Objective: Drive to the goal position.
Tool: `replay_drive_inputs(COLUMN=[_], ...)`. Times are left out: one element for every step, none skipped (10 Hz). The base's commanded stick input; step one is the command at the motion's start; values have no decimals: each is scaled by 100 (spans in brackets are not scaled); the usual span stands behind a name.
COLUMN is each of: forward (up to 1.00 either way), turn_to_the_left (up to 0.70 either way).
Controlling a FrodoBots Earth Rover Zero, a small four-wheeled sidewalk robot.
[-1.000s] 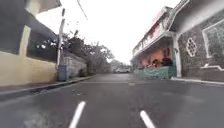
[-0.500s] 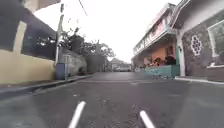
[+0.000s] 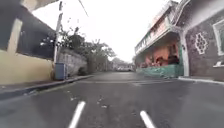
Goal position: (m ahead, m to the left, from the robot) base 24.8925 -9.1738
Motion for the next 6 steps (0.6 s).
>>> replay_drive_inputs(forward=[70, 70, 70, 70, 70, 70], turn_to_the_left=[0, 0, 0, 0, -1, -33])
